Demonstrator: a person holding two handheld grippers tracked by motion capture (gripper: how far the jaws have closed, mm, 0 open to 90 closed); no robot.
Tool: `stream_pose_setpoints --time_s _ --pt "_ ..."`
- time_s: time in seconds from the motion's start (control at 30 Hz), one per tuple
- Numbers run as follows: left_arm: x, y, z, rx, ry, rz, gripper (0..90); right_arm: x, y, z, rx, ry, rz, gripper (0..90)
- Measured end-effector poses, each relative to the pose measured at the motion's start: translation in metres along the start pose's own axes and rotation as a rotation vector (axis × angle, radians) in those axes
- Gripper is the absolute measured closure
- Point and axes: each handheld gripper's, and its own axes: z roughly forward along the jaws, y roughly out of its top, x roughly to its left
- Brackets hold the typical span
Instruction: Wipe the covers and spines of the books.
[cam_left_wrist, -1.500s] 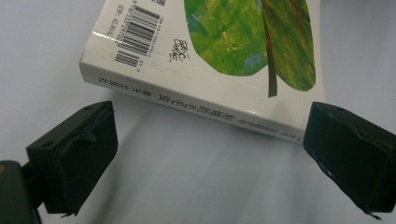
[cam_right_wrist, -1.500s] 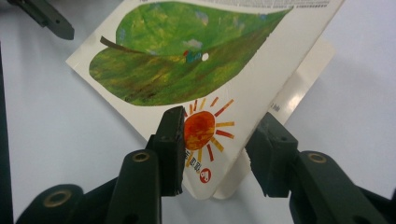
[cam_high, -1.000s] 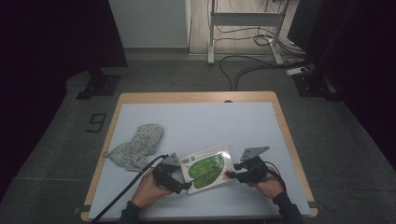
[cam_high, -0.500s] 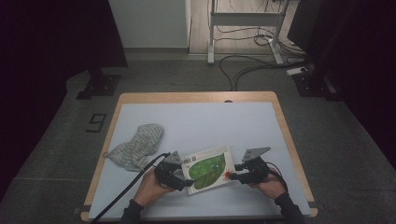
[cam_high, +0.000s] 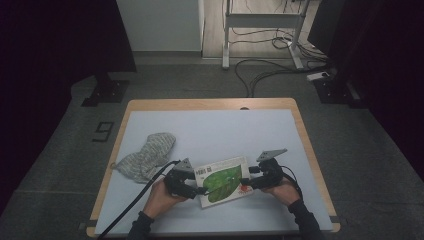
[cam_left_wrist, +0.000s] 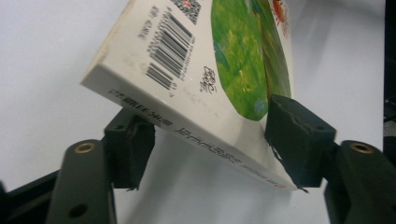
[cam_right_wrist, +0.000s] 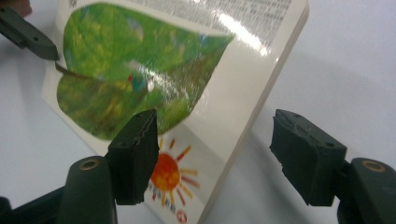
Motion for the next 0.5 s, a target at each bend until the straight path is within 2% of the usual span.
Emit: stream_pose_setpoints --time_s 0.17,0.27,0.5 --pt "0.001 0.005 -0.004 -0.005 0.004 0.001 40.6 -0.001 0.008 -0.002 -0.029 0.025 0.007 42.8" --pt "0.002 0.009 -0.008 0.004 0.005 0.004 44.0 0.002 0.011 -0.004 -0.025 -0.004 -0.006 45.2" --pt "0.004 0.014 -0.016 -0.002 0.006 -0.007 51.5 0.006 0.014 -0.010 -0.046 -0.020 -0.003 51.9"
